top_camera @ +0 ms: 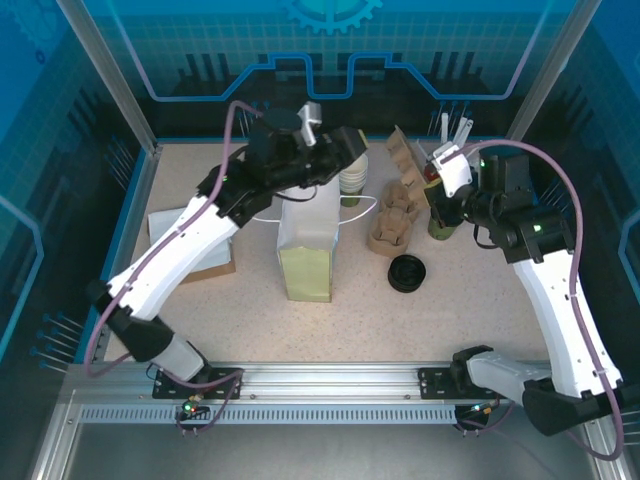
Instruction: Pack the takeout coffee
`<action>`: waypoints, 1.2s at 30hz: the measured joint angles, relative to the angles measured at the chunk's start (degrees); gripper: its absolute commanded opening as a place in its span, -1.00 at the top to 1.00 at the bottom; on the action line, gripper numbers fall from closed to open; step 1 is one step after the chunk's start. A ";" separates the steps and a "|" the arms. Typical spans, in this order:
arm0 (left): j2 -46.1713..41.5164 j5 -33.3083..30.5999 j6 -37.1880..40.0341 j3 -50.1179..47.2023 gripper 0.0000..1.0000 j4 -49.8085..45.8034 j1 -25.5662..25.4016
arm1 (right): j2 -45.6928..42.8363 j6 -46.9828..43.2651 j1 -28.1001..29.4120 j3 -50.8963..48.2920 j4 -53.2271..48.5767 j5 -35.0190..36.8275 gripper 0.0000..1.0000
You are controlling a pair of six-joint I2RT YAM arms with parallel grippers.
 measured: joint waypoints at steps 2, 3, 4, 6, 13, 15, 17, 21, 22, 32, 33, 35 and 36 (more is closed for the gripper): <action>3.43 0.42 -0.59 3.48 -0.20 -0.20 -1.57 | -1.25 -0.35 0.96 -1.29 1.33 0.46 1.00; 5.16 0.63 -1.01 5.20 -0.18 -0.46 -2.40 | -1.84 -0.50 1.38 -1.90 1.86 0.83 1.00; 6.58 0.83 -1.33 6.56 -0.18 -0.83 -3.13 | -2.25 -0.57 1.64 -2.27 2.14 1.16 1.00; 8.90 0.87 -1.88 8.50 -0.13 -1.51 -4.46 | -2.93 -0.79 1.81 -2.80 2.62 1.79 1.00; 12.20 0.90 -4.13 9.68 -0.05 -2.71 -7.06 | -3.50 -1.22 2.16 -3.65 4.22 3.13 1.00; 12.61 1.03 -4.72 9.77 -0.03 -2.71 -7.37 | -3.50 -1.31 2.40 -3.76 4.42 3.26 1.00; 12.81 1.14 -4.98 9.79 -0.01 -2.71 -7.56 | -3.52 -1.44 2.51 -3.93 4.44 3.26 1.00; 13.53 1.46 -5.86 10.82 0.02 -2.71 -8.00 | -3.54 -1.64 2.67 -4.02 4.42 3.26 1.00; 13.79 1.49 -6.05 11.23 0.02 -2.69 -8.11 | -3.56 -1.66 2.78 -4.02 4.42 3.26 1.00; 16.85 2.34 -6.27 14.36 0.16 -2.71 -8.22 | -3.78 -2.10 3.52 -4.02 4.42 3.26 1.00; 16.96 2.34 -6.25 14.38 0.18 -2.73 -8.22 | -3.82 -2.12 3.56 -4.02 4.42 3.23 1.00; 17.09 2.34 -6.27 14.51 0.23 -2.71 -8.22 | -4.02 -2.27 3.78 -4.02 4.44 3.28 1.00; 17.09 2.34 -6.25 14.51 0.25 -2.71 -8.22 | -4.09 -2.29 3.87 -4.02 4.44 3.26 1.00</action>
